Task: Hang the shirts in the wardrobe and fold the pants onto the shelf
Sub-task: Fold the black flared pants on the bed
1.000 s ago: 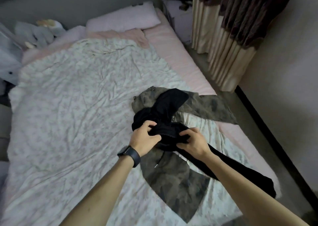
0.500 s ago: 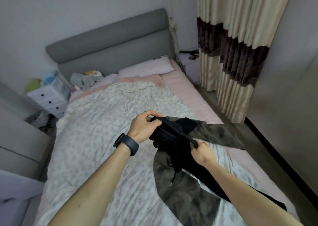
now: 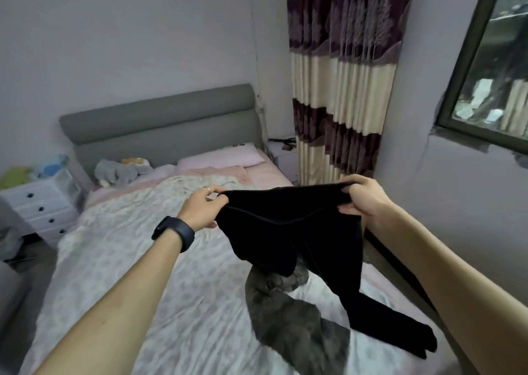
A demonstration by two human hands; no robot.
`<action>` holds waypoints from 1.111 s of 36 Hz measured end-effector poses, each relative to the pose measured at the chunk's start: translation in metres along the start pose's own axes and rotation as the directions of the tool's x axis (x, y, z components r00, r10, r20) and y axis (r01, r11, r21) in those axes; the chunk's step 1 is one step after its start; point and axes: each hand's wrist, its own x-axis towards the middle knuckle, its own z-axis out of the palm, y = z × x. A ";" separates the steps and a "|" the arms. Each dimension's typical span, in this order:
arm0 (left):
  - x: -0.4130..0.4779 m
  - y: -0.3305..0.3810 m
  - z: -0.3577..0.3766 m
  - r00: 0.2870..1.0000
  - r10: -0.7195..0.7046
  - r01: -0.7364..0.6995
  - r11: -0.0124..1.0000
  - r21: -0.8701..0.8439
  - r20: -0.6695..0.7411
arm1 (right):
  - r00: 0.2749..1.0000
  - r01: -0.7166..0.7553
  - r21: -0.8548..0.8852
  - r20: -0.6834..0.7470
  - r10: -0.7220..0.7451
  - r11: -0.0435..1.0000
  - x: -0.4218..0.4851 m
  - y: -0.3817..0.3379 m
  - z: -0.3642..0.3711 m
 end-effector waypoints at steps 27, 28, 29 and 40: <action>-0.257 0.121 -0.138 0.765 0.458 -0.483 0.873 0.067 -0.453 | 0.702 0.647 -0.148 -0.266 -0.660 0.748 -0.292 -0.138 -0.035; -0.266 0.123 -0.140 0.741 0.451 -0.470 0.877 0.096 -0.497 | 0.685 0.660 -0.188 -0.246 -0.685 0.728 -0.303 -0.140 -0.037; -0.277 0.124 -0.141 0.717 0.442 -0.462 0.880 0.107 -0.538 | 0.675 0.666 -0.225 -0.225 -0.703 0.711 -0.316 -0.141 -0.038; -0.427 0.082 -0.143 0.594 0.358 -0.394 0.910 0.127 -0.720 | 0.580 0.721 -0.376 -0.132 -0.804 0.582 -0.427 -0.103 -0.044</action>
